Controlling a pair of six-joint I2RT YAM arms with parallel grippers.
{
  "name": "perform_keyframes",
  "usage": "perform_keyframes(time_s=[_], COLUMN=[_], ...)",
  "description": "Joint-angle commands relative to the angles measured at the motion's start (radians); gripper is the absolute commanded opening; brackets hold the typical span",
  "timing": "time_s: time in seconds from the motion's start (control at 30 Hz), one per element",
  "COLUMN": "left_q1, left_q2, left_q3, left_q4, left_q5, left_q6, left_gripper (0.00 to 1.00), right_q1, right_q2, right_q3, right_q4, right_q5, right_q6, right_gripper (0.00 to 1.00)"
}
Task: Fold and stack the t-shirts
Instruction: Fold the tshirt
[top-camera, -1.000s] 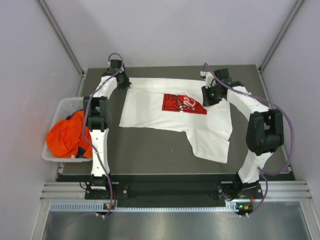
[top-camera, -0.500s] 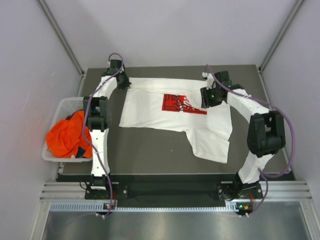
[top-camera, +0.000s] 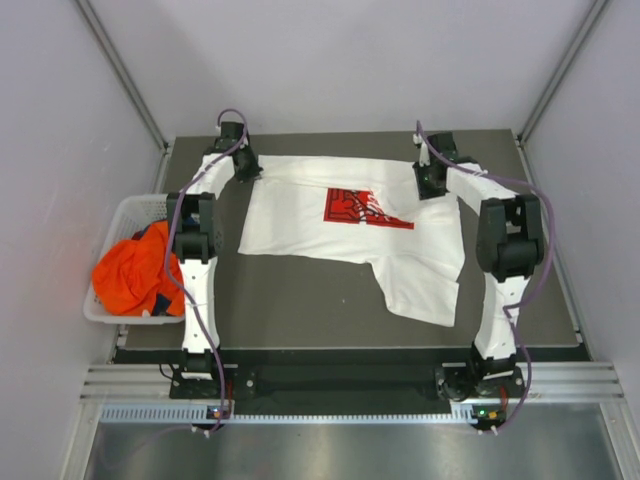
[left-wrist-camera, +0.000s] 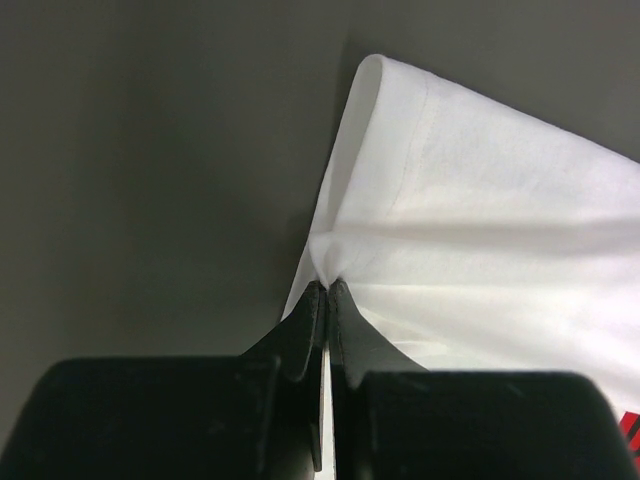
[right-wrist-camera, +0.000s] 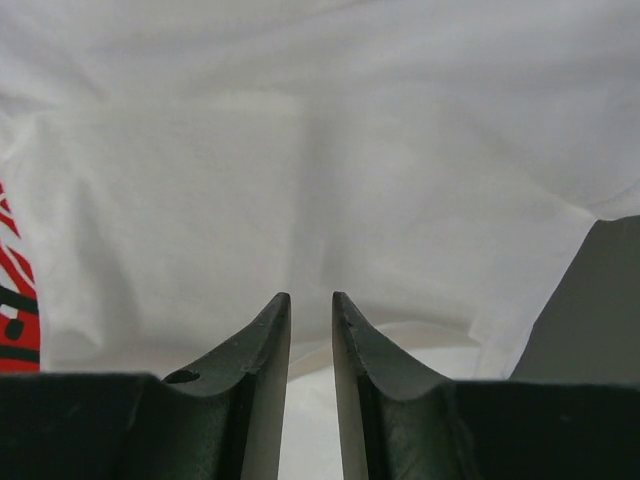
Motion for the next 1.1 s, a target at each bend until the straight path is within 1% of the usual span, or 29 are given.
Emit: perform_keyframes(time_s=[0.0, 0.1, 0.13, 0.17, 0.23, 0.27, 0.3, 0.4, 0.5, 0.57, 0.6, 0.63, 0.67, 0.73, 0.77, 0.87, 0.9, 0.93, 1.0, 1.07], left_q1=[0.011, 0.011, 0.011, 0.011, 0.011, 0.011, 0.011, 0.011, 0.011, 0.011, 0.011, 0.011, 0.011, 0.011, 0.011, 0.01, 0.008, 0.005, -0.004, -0.039], left_q2=[-0.014, -0.014, -0.014, -0.014, -0.017, -0.017, -0.019, -0.022, -0.03, -0.039, -0.043, -0.054, -0.062, -0.095, -0.111, -0.184, -0.204, -0.243, -0.277, -0.33], left_q3=[-0.02, -0.02, -0.02, -0.02, -0.02, -0.02, -0.02, -0.019, -0.02, -0.02, -0.019, -0.02, -0.022, -0.031, -0.033, -0.056, -0.065, -0.079, -0.102, -0.141], left_q4=[0.034, 0.034, 0.034, 0.035, 0.034, 0.035, 0.035, 0.039, 0.039, 0.035, 0.032, 0.031, 0.031, 0.028, 0.025, 0.016, 0.009, 0.005, -0.009, 0.002], left_q5=[-0.002, -0.002, -0.002, -0.001, 0.007, 0.01, 0.013, 0.027, 0.033, 0.041, 0.042, 0.045, 0.048, 0.047, 0.044, 0.022, 0.012, -0.005, -0.016, 0.012], left_q6=[0.007, 0.012, 0.012, 0.011, 0.011, 0.011, 0.009, 0.009, 0.011, 0.014, 0.017, 0.017, 0.018, 0.027, 0.03, 0.043, 0.044, 0.046, 0.032, 0.015], left_gripper=[0.0, 0.0, 0.0, 0.0, 0.0, 0.0, 0.0, 0.0, 0.01, 0.04, 0.07, 0.13, 0.25, 0.37, 0.45, 0.51, 0.58, 0.6, 0.61, 0.61], right_q1=[-0.007, -0.004, -0.002, -0.002, -0.001, 0.001, 0.004, 0.021, 0.03, 0.03, 0.03, 0.024, 0.019, -0.005, -0.016, -0.058, -0.067, -0.084, -0.097, -0.117], right_q2=[0.004, -0.03, -0.047, -0.065, -0.153, -0.189, -0.264, -0.382, -0.464, -0.484, -0.492, -0.489, -0.486, -0.467, -0.463, -0.454, -0.452, -0.452, -0.44, -0.429], right_q3=[0.04, -0.008, -0.031, -0.082, -0.149, -0.22, -0.254, -0.354, -0.416, -0.431, -0.434, -0.436, -0.431, -0.433, -0.436, -0.46, -0.468, -0.476, -0.488, -0.496], right_q4=[-0.004, -0.041, -0.042, -0.053, -0.058, -0.053, -0.053, -0.082, -0.097, -0.104, -0.102, -0.093, -0.094, -0.093, -0.088, -0.062, -0.051, -0.041, -0.022, -0.005], right_q5=[0.075, 0.081, 0.081, 0.083, 0.06, 0.048, 0.04, 0.015, 0.023, 0.076, 0.095, 0.133, 0.159, 0.201, 0.201, 0.187, 0.185, 0.178, 0.175, 0.161], right_q6=[0.032, 0.047, 0.08, 0.091, 0.127, 0.136, 0.144, 0.174, 0.225, 0.271, 0.283, 0.317, 0.343, 0.422, 0.447, 0.53, 0.544, 0.559, 0.569, 0.569], right_gripper=[0.24, 0.24, 0.24, 0.23, 0.23, 0.23, 0.23, 0.22, 0.22, 0.22, 0.25, 0.28, 0.31, 0.32, 0.33, 0.34, 0.34, 0.35, 0.37, 0.38])
